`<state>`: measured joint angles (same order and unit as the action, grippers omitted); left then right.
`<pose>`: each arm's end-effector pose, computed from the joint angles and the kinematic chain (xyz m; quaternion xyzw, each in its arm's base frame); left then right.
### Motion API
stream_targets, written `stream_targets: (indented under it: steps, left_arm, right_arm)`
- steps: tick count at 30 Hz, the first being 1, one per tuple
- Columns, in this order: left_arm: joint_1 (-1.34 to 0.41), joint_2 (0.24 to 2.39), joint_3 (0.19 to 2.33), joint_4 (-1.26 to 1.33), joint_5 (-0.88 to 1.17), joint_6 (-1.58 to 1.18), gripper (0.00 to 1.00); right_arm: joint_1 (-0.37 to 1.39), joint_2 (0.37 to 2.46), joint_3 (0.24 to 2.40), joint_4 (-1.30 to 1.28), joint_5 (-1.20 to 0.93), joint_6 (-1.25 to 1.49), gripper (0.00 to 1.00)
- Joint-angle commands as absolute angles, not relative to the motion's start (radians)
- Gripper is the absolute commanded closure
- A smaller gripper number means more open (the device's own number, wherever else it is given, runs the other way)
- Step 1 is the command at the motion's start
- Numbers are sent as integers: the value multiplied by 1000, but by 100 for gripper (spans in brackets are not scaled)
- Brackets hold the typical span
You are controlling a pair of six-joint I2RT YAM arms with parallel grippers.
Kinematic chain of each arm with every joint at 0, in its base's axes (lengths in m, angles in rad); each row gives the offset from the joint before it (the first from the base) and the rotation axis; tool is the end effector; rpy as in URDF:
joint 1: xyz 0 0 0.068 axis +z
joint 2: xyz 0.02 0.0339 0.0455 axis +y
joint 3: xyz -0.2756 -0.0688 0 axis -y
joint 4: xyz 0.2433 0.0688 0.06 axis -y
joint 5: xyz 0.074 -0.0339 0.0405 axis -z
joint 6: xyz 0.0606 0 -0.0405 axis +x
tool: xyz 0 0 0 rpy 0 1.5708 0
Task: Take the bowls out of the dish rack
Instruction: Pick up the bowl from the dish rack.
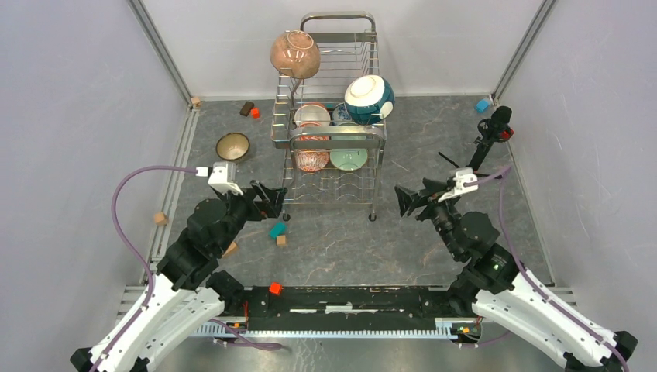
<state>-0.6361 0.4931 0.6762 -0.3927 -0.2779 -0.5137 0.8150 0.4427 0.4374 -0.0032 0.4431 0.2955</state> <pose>0.1184 -0.0668 0.3197 -0.0399 0.7736 -0.2485 0.5815 0.1172 0.0865 0.2892 -0.0284 0.7092 0.2295 0.6660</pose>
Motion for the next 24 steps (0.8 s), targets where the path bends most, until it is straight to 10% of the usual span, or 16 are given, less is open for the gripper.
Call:
stream_targets:
  steps: [1,13,24]
  left_arm:
    - [-638,462,659,-350,-262,-480,0]
    - [-637,414,644,-372,-288,-477,0]
    - [-639,395,644,-397,-302,-480,0]
  right_arm:
    - [811,501,654,44,435,240,16]
    - [724,813,1087,53,400,257,7]
    - [80,964,899,720,-350,1019,7]
